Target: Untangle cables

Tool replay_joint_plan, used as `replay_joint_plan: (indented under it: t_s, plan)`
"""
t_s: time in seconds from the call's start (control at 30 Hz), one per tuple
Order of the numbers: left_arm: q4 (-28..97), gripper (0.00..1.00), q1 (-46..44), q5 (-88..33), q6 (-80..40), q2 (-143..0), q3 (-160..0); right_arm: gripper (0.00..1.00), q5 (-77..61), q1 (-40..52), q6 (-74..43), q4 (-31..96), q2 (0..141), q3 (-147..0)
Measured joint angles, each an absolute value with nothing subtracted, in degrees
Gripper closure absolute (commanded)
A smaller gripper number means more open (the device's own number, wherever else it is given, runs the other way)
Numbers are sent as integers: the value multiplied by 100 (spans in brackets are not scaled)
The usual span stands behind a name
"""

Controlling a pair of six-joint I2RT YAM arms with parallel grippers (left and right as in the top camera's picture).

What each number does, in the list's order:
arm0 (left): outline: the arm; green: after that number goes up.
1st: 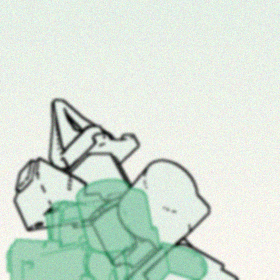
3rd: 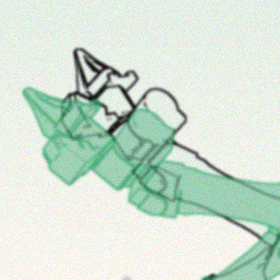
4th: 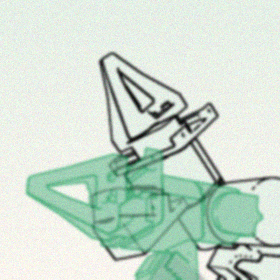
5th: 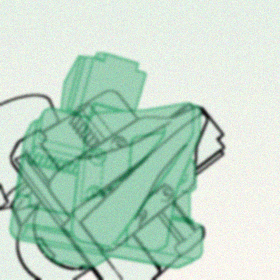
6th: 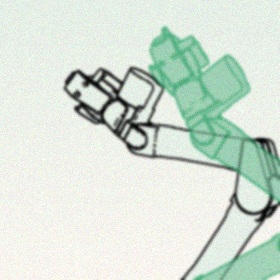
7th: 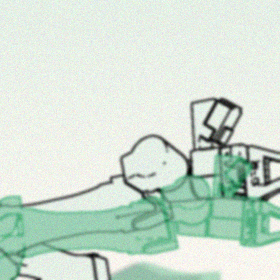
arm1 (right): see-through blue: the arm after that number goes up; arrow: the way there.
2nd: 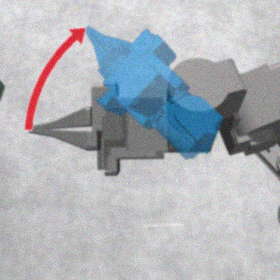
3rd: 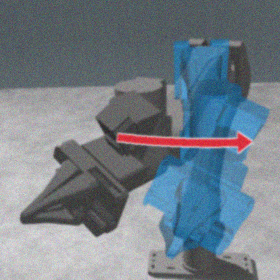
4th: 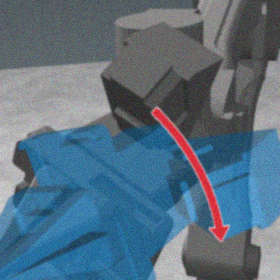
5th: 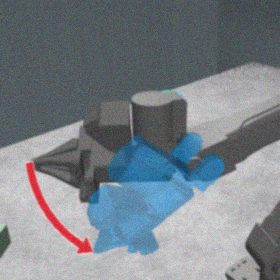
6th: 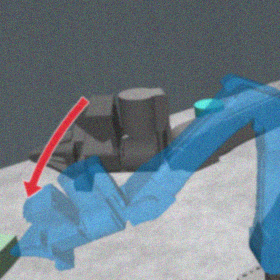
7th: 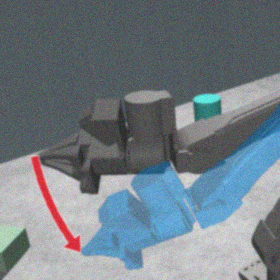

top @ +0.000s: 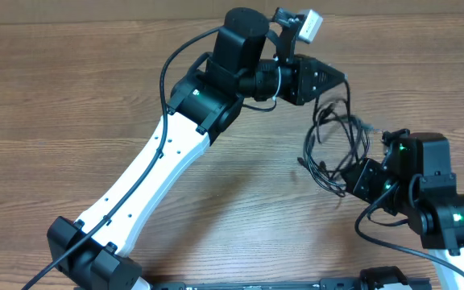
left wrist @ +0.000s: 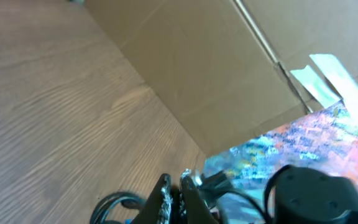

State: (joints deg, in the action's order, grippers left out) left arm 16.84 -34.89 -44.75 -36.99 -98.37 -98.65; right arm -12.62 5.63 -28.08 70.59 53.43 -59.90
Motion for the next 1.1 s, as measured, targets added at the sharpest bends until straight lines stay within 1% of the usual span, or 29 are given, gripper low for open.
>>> replay_joint_plan:
  t_s: [0.3,0.47,0.5,0.57,0.6,0.73,0.8,0.87,0.93,1.0,1.1]
  plan:
    - [1389,96,-3420,-4495,-3782,-9835,-9863,96,-414,565,-2910,7496,5616,-6001]
    - [1417,96,-3262,-4644,-3730,-9826,-9865,96,-252,565,-3024,7397,5645,-5999]
    - [1498,92,-3262,-4681,-3688,-9824,-9867,96,-220,565,-3052,7356,5642,-5999]
    - [1835,82,-3262,-4759,-3476,-9824,-9874,96,-191,565,-3092,7301,5642,-5999]
    - [2080,79,-3262,-4779,-3367,-9824,-9878,96,-189,565,-3107,7290,5645,-5999]
    - [3041,81,-3262,-4768,-2746,-9824,-9885,96,-198,565,-3135,7144,5642,-5999]
    - [3474,86,-3262,-4753,-2292,-9824,-9885,96,-235,565,-3135,7054,5642,-5996]
    - [4010,94,-3262,-4746,-1693,-9824,-9885,96,-353,565,-3175,6855,5642,-5996]
    - [4405,96,-3262,-4742,-1278,-9824,-9887,96,-449,565,-3328,6702,5642,-5996]
    - [4657,94,-3262,-4707,-1033,-9824,-9887,96,-580,565,-3376,6521,5642,-5994]
    - [4864,84,-3262,-4604,-784,-9824,-9887,96,-1007,565,-3079,6149,5642,-5992]
